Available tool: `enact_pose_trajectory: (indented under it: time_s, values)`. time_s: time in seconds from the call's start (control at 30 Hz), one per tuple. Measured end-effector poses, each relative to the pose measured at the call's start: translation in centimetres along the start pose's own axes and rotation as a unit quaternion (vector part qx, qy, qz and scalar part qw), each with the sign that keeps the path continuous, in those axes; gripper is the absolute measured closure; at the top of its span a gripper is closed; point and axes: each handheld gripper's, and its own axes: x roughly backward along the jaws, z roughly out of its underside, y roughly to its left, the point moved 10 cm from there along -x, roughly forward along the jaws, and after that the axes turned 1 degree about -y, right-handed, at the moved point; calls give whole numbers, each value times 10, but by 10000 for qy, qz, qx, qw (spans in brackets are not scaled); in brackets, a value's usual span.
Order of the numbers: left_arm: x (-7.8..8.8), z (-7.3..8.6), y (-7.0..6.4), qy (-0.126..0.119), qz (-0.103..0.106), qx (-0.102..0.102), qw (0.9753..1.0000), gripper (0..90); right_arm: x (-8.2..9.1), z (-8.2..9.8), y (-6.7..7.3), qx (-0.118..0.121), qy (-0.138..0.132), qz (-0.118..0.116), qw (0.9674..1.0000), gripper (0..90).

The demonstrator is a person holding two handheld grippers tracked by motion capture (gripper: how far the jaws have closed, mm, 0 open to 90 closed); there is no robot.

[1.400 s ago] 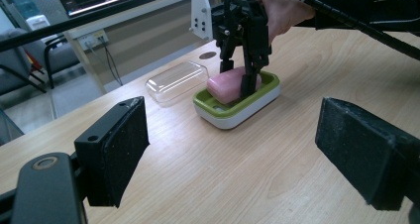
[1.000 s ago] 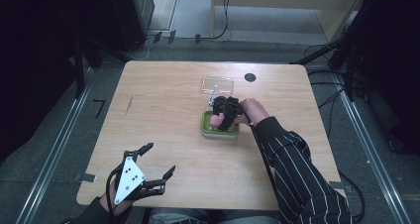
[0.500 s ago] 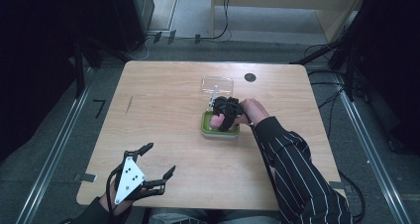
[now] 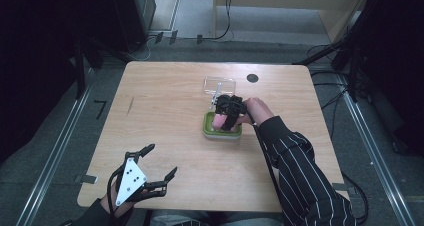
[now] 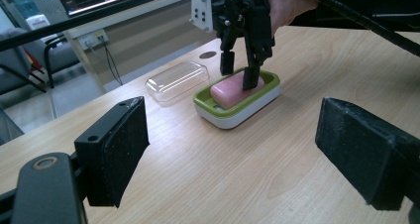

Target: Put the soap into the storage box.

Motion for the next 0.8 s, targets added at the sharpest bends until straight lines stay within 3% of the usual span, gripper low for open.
enact_pose_trajectory:
  time_s: [0.23,0.4,0.8]
  values:
    - [-1,-1,-1,3,34,-21,10000,136,9,1,4,-151,118,45,9998,247]
    - [-2,-1,-1,-11,41,-24,10000,136,17,3,9,-388,177,27,9991,193]
    - [-3,-2,-2,-16,59,-41,10000,136,37,20,24,-656,378,9,9971,138]
